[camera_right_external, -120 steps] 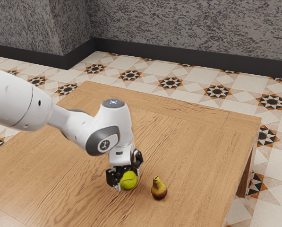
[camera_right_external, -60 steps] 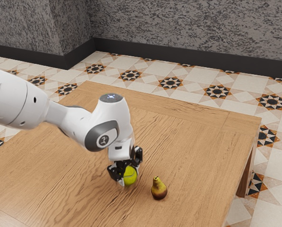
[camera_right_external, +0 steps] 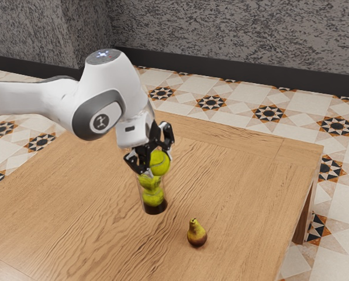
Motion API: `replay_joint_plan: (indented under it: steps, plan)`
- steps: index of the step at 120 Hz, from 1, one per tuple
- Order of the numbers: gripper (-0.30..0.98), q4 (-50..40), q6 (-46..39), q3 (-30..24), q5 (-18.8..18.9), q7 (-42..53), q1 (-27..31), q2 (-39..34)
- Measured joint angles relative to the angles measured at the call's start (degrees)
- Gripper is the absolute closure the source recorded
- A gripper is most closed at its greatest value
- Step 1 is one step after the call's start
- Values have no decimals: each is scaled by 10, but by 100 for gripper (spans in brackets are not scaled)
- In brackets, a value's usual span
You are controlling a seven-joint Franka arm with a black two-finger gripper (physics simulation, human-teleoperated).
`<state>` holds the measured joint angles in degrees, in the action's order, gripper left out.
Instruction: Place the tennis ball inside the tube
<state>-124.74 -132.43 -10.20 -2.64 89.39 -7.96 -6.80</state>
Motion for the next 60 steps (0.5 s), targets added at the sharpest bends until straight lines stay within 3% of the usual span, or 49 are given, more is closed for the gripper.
replay_joint_plan:
  steps: [60]
  plan:
    - [37, 114, 109, 26, 4, -25, 7, 8]
